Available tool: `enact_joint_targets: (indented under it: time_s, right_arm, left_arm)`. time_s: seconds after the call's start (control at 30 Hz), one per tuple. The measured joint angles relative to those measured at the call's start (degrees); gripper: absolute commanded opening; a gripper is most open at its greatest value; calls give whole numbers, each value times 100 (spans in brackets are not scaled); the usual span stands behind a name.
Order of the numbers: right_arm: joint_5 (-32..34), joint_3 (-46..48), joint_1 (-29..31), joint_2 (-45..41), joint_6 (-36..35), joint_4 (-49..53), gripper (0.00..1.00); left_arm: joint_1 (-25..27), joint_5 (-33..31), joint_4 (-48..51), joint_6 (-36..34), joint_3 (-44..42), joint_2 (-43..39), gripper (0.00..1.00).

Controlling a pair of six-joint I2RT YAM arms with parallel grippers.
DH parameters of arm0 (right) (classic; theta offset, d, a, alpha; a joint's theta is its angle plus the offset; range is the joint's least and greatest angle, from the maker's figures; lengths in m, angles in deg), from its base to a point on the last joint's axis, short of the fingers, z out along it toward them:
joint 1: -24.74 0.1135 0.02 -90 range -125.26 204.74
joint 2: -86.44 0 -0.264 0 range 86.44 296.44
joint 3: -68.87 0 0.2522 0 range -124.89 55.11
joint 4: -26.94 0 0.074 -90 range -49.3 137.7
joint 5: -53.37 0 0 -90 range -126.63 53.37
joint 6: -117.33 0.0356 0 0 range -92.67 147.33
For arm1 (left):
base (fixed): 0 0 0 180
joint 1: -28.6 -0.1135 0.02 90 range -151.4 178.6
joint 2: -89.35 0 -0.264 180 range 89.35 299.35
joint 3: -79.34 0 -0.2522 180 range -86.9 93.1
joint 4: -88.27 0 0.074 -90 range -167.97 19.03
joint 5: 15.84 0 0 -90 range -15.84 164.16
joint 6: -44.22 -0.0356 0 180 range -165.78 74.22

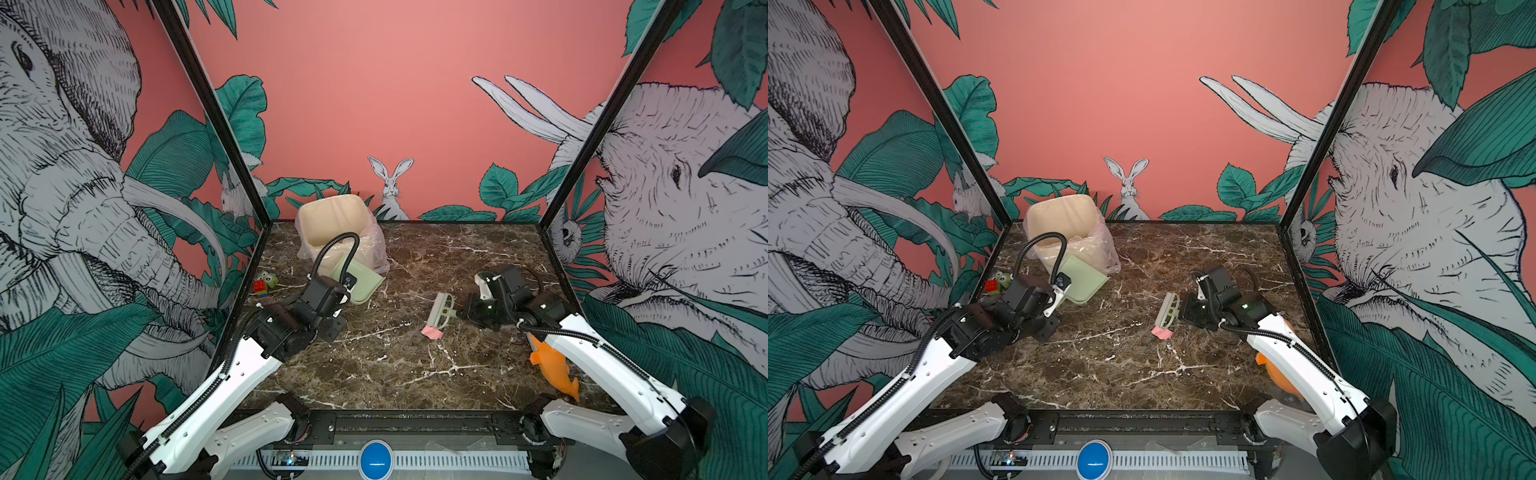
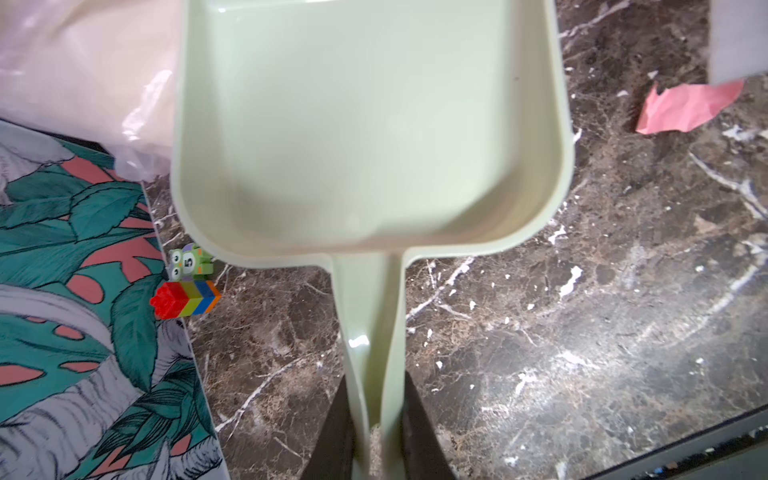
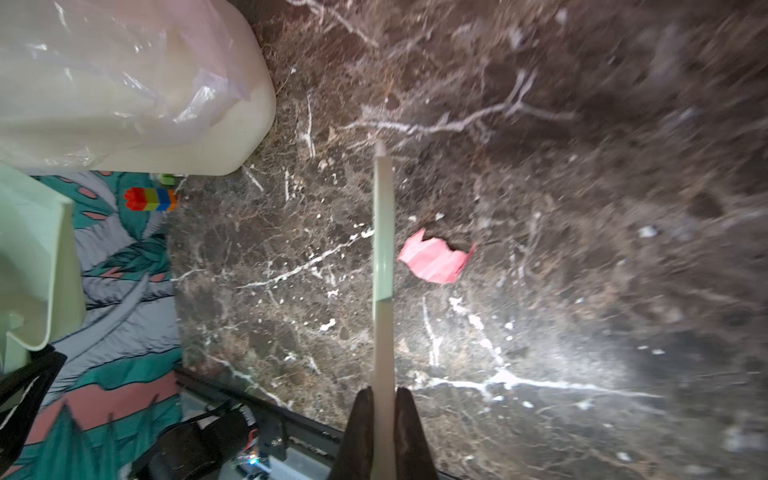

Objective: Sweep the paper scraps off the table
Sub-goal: 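Set the dustpan beside the pink scrap and sweep it in with the right gripper's brush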

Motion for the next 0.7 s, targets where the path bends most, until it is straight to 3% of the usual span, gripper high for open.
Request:
enact_joint_targets:
  time_s: [0.3, 0.7]
  right_arm:
    - [173, -1180, -208, 951, -1899, 1408, 0]
    - [369, -1902, -212, 1810, -3281, 2286, 0]
  left_arm:
    - [994, 133, -138, 330, -212, 581, 13]
    - [1456, 758, -492, 951, -452, 1198, 13]
